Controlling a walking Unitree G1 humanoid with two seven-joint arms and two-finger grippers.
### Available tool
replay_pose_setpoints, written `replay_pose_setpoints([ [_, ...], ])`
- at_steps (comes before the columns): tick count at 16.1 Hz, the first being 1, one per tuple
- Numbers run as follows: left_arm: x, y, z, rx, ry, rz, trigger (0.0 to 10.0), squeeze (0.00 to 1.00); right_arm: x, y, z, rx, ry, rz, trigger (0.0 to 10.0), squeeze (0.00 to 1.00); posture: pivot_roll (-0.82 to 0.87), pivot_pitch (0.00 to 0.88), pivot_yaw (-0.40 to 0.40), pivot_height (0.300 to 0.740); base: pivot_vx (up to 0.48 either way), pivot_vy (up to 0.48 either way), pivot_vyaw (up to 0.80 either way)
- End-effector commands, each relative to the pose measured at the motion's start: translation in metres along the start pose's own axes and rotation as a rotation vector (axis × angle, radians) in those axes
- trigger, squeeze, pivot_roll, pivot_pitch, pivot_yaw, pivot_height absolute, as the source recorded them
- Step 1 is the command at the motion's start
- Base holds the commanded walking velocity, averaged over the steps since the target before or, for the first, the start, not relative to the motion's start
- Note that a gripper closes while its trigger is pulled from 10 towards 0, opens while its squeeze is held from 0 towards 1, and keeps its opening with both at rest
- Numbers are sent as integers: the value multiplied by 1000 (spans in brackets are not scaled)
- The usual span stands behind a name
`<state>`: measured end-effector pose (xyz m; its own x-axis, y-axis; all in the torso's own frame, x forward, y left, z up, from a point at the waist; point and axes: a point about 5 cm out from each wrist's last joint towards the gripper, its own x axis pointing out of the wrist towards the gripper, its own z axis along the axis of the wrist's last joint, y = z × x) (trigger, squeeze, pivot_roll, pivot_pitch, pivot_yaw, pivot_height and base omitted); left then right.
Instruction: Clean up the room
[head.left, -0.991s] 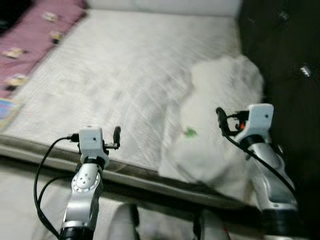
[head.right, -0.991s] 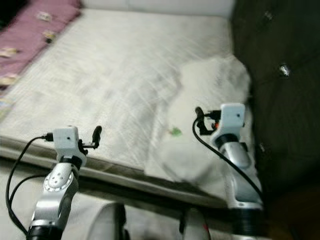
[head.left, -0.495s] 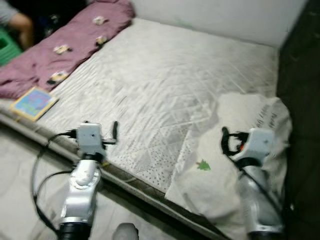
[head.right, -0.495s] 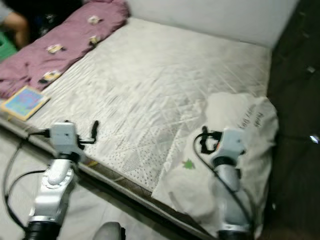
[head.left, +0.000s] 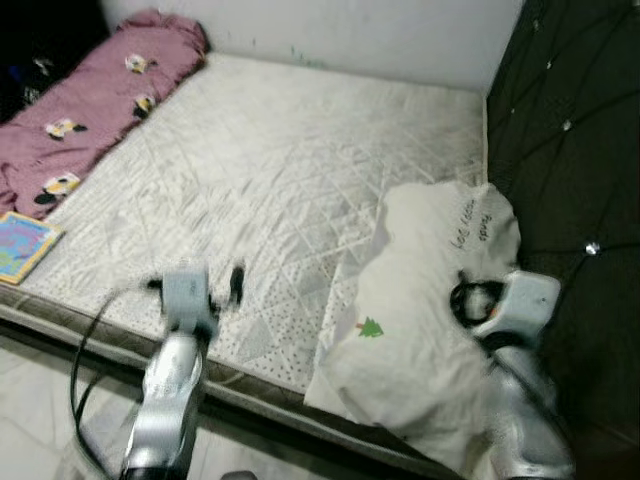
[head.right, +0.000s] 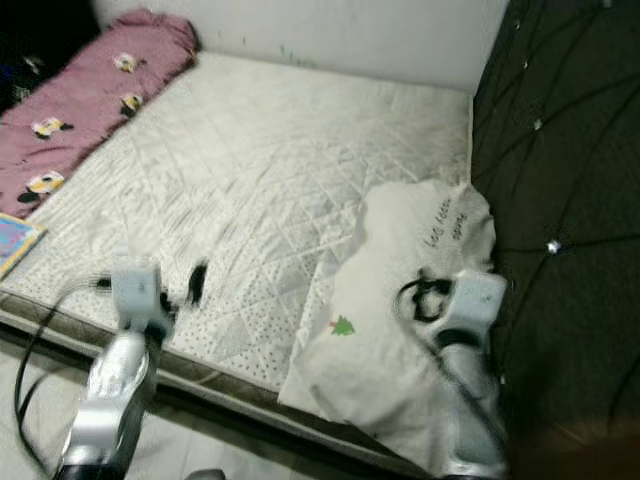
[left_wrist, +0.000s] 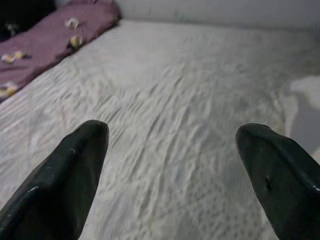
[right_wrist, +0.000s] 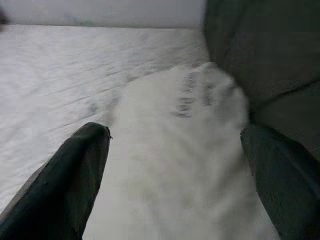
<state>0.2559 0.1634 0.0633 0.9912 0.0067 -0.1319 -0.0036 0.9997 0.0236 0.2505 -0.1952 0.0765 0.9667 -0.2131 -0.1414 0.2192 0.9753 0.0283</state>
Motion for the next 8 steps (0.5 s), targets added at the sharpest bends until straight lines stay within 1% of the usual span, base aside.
replay_pose_setpoints([
  [1, 3, -3, 5, -1, -14, -15, 10000, 0, -1, -5, 0, 2, -3, -13, 10000, 0, -47, 0, 33, 740, 0, 0, -800],
  [3, 6, -8, 4, -13, -8, -31, 10000, 0, 3, -8, -8, -4, 18, -29, 10000, 0, -55, 0, 33, 740, 0, 0, -800],
  [4, 10, -5, 8, -20, -20, -22, 10000, 0, 7, -6, -6, 2, 12, -33, 10000, 0, -52, 0, 28, 740, 0, 0, -800],
  [6, 12, -2, 11, -25, -27, -11, 10000, 0, 10, -5, -2, 0, 4, -23, 10000, 0, -48, 0, 24, 740, 0, 0, -697],
  [8, 12, 0, 13, -28, -31, -5, 10000, 0, 11, -8, -3, -31, 12, -22, 10000, 0, -45, 0, 17, 740, 0, 253, 0],
])
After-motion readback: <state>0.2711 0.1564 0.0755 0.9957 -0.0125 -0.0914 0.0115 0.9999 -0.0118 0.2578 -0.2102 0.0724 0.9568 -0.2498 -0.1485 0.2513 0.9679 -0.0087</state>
